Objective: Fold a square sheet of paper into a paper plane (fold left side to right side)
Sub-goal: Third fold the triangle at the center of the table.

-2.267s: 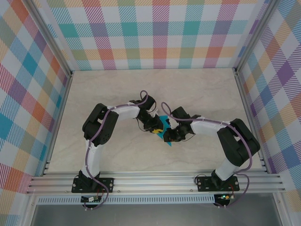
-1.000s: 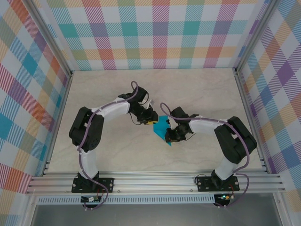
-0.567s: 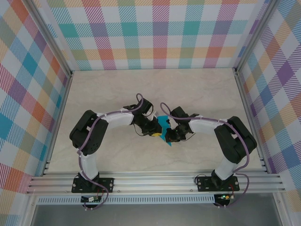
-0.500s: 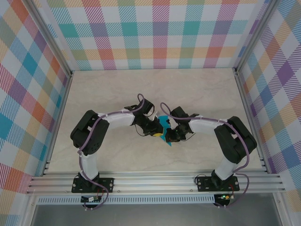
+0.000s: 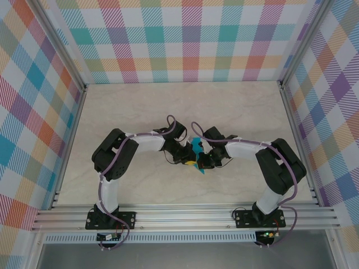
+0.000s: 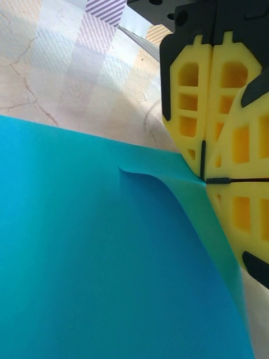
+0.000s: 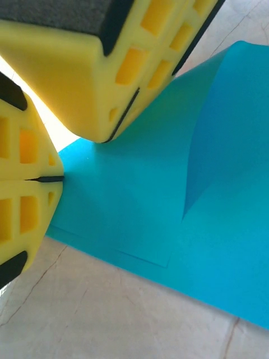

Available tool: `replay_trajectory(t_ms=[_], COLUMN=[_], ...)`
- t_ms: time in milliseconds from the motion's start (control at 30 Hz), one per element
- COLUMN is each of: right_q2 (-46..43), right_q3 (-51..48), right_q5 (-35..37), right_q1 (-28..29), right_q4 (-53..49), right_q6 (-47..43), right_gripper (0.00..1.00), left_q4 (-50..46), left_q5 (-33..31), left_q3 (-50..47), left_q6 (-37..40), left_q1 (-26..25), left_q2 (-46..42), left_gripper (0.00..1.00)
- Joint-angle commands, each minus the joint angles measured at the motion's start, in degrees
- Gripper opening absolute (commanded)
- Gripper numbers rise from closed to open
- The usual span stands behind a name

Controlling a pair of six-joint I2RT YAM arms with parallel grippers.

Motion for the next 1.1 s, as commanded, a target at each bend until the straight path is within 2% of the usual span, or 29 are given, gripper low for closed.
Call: replay_trajectory(t_ms=[0,300,467,867,1067], right_q2=[2.48,2.08,1.93,1.53,1.45], right_q3=[-0.67,-0.70,-0.86,-1.14,-0.81], right_q5=[2.89,3.50,3.78,3.60,3.43], right_q1=[0.22,0.23,0.21,0.22,0.22], right_q4=[-4.05,-4.92,-5.14,-5.14,-5.20], right_q6=[0.06,-0.11,-0.36,-0.20,-0.12], right_gripper=[0.05,0.03,0.03,0.03,0.03], left_q4=[-0.08,-6.86,-8.53,-11.59,-12.60], left_q5=[-0.42,-6.69,-8.74,-7.09,-5.92], left_q3=[1.39,2.89,3.16,5.91,6.07], left_q6=[0.01,4.39,7.14,14.28,15.36], left_q1=[-0.24,0.25,2.47,11.80,12.68], left_q2=[1.43,3.58,4.77,4.19,-0.86], left_gripper=[0.07,0.06,0.05,0.07,0.09])
